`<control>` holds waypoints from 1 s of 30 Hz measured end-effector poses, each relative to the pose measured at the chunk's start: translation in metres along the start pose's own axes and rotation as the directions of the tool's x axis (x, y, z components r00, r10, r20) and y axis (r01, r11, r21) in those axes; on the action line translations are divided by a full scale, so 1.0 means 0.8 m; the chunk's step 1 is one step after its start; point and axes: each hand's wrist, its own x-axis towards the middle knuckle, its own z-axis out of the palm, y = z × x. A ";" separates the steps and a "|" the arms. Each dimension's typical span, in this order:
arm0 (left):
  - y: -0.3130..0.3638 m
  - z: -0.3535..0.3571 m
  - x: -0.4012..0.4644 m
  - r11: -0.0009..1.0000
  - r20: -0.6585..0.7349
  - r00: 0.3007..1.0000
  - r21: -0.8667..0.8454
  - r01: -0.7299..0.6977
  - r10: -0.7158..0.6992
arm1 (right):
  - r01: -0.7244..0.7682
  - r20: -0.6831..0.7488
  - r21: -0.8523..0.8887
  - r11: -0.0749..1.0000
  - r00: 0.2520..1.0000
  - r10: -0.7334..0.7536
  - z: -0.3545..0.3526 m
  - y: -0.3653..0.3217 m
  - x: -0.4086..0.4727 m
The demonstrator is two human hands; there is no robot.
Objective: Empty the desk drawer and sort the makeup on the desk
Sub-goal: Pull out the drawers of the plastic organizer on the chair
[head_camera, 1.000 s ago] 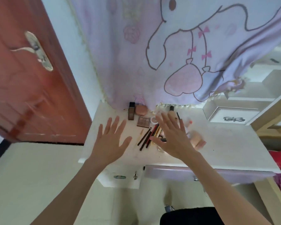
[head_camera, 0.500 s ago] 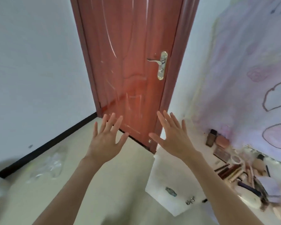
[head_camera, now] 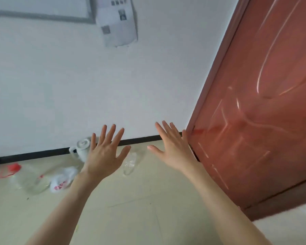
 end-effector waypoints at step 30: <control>-0.448 -0.146 -0.246 -0.029 -0.346 -0.055 -0.080 0.996 -0.937 | 0.964 0.392 0.259 0.052 -0.056 -0.918 0.230 -0.709 0.268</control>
